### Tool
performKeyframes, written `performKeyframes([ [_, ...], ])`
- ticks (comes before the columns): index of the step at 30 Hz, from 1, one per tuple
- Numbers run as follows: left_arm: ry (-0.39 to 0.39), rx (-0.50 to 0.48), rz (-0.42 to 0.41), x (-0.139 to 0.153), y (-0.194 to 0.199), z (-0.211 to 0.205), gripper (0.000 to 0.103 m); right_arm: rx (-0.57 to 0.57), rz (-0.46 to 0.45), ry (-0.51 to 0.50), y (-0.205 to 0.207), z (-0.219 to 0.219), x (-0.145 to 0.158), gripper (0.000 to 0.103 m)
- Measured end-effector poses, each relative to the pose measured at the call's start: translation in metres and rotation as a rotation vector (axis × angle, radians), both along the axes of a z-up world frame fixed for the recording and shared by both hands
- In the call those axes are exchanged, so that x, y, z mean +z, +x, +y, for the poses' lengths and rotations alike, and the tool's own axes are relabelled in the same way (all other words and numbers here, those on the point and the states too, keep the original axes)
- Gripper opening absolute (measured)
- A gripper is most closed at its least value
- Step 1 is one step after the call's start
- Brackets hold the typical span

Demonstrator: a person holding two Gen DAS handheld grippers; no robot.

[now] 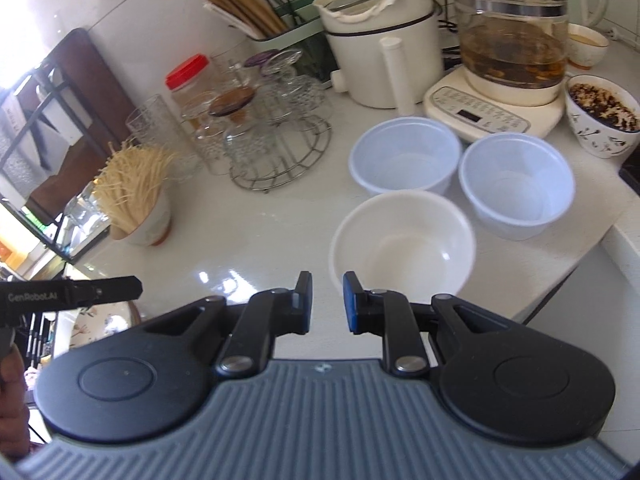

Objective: Organize plates and bowls
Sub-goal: 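Release the plates and move both grippers toward the white bowls, then close both grippers on the rim of the white ceramic bowl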

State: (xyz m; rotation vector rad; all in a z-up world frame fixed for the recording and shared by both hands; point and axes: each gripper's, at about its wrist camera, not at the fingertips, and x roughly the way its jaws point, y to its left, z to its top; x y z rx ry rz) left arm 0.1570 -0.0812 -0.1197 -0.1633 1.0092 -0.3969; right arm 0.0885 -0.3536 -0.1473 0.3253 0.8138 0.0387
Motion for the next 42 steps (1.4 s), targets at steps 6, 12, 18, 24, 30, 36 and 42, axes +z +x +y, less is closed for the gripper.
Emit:
performKeyframes([
  [6, -0.012, -0.028, 0.008, -0.004, 0.01, -0.025, 0.023, -0.031, 0.0, -0.005, -0.002, -0.024, -0.002, 0.021],
  [12, -0.02, -0.079, 0.013, -0.012, 0.015, -0.058, 0.044, -0.045, 0.007, -0.017, 0.004, -0.046, -0.004, 0.021],
  [18, -0.052, -0.099, 0.064, -0.031, 0.024, -0.09, 0.045, -0.055, 0.048, 0.004, 0.017, -0.07, -0.015, 0.036],
  [24, -0.069, -0.091, 0.111, -0.048, 0.033, -0.118, 0.044, -0.039, 0.08, 0.037, 0.03, -0.09, -0.028, 0.036],
  [30, -0.064, -0.064, 0.152, -0.061, 0.045, -0.133, 0.044, -0.016, 0.115, 0.098, 0.041, -0.101, -0.045, 0.036],
  [36, -0.049, -0.041, 0.184, -0.076, 0.047, -0.142, 0.041, 0.001, 0.131, 0.121, 0.047, -0.105, -0.054, 0.034],
  [42, -0.055, -0.027, 0.206, -0.083, 0.048, -0.142, 0.021, 0.018, 0.13, 0.144, 0.048, -0.105, -0.059, 0.032],
])
